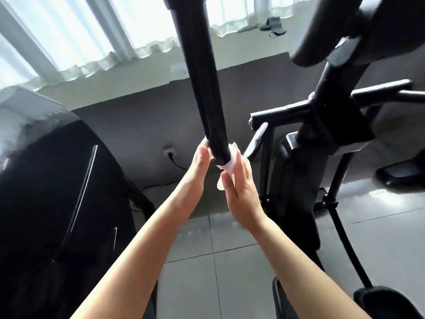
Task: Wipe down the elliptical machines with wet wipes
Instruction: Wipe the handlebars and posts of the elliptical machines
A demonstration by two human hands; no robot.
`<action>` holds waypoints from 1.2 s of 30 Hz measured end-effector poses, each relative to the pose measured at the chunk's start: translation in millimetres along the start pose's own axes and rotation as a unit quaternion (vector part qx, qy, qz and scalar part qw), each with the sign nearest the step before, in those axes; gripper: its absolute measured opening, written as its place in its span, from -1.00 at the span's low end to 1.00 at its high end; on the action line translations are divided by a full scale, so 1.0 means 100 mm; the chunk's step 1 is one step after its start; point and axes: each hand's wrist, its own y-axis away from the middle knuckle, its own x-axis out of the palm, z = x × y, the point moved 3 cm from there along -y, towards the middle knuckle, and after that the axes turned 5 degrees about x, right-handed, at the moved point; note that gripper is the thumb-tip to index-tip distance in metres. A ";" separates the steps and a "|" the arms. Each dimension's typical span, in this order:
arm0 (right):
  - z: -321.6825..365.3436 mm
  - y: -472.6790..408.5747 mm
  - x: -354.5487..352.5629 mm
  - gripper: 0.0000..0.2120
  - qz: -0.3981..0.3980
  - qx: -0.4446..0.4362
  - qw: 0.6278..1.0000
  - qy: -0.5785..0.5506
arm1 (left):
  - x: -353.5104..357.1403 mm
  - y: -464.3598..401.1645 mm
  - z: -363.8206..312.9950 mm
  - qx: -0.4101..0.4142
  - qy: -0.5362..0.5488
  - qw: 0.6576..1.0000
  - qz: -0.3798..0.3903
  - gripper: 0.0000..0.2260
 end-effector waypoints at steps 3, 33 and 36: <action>0.05 -0.03 -0.06 -0.56 -0.004 0.007 1.000 0.023 | -0.05 0.06 0.04 0.030 0.034 0.999 -0.022 -0.35; 1.53 -0.90 0.00 -0.54 -0.258 -0.184 0.918 0.237 | -0.59 -0.25 -0.56 0.230 0.168 0.957 0.052 -0.35; 1.53 -0.94 -0.06 -0.47 -0.215 -0.245 0.897 0.297 | -0.67 -0.29 -0.74 0.262 0.159 0.950 0.066 -0.40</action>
